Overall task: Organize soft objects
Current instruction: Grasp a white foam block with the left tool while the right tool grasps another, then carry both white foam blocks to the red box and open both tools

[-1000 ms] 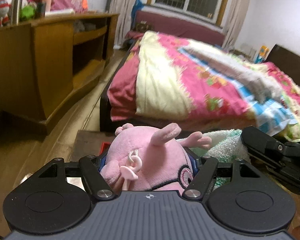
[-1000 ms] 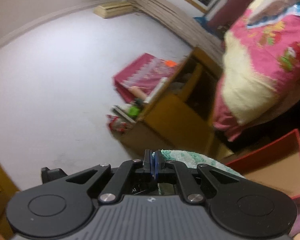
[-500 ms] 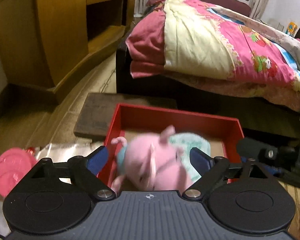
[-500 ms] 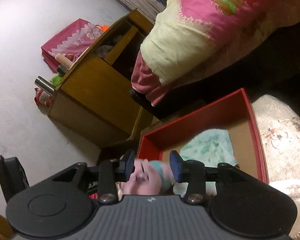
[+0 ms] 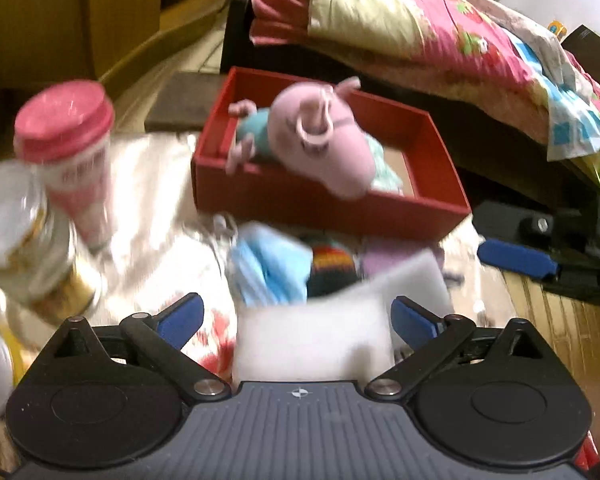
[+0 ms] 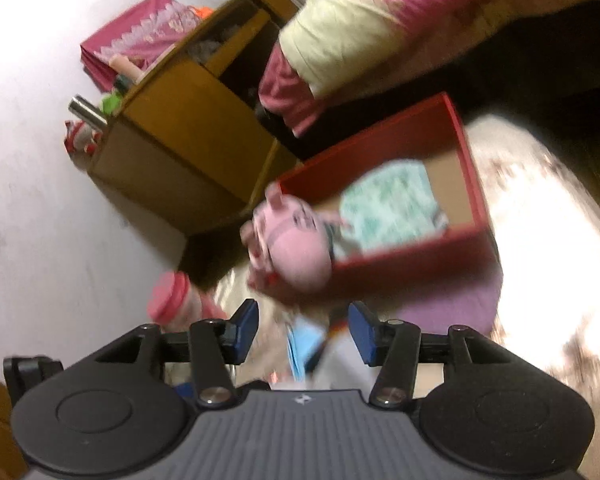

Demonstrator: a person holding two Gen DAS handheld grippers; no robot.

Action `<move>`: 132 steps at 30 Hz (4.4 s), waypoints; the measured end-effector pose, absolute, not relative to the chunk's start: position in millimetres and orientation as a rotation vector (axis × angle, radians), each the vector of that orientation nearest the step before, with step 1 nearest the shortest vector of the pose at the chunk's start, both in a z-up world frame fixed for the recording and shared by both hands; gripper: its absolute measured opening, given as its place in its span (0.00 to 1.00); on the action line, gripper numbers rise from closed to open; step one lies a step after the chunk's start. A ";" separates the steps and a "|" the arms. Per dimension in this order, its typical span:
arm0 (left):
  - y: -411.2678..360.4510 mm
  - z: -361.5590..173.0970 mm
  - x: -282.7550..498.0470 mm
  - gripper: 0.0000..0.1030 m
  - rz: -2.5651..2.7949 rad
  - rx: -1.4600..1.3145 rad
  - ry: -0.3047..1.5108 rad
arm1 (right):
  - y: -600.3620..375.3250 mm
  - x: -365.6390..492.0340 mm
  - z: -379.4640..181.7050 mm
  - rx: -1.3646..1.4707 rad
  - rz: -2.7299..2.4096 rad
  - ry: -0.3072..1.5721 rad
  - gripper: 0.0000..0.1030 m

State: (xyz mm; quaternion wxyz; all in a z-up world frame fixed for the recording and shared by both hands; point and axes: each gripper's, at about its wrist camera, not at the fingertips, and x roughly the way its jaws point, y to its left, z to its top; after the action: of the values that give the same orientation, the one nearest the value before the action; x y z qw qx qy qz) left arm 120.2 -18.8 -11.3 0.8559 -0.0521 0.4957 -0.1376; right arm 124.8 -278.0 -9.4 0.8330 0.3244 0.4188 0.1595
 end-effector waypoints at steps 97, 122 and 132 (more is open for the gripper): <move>6.2 27.1 87.4 0.91 -0.252 -0.120 0.902 | -260.3 101.6 31.8 0.564 0.401 0.809 0.03; -15.6 61.8 119.2 0.91 -0.233 -0.038 0.752 | -272.1 99.1 74.0 0.602 0.372 0.611 0.03; -33.3 65.3 150.0 0.91 -0.242 -0.023 0.739 | -284.1 113.7 78.6 0.605 0.325 0.576 0.03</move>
State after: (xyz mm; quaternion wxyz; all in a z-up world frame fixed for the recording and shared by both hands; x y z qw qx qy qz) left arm 150.0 -33.3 65.3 0.9253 -0.0110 0.3603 -0.1181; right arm 113.7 -284.1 78.6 0.9012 0.2926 0.2785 0.1569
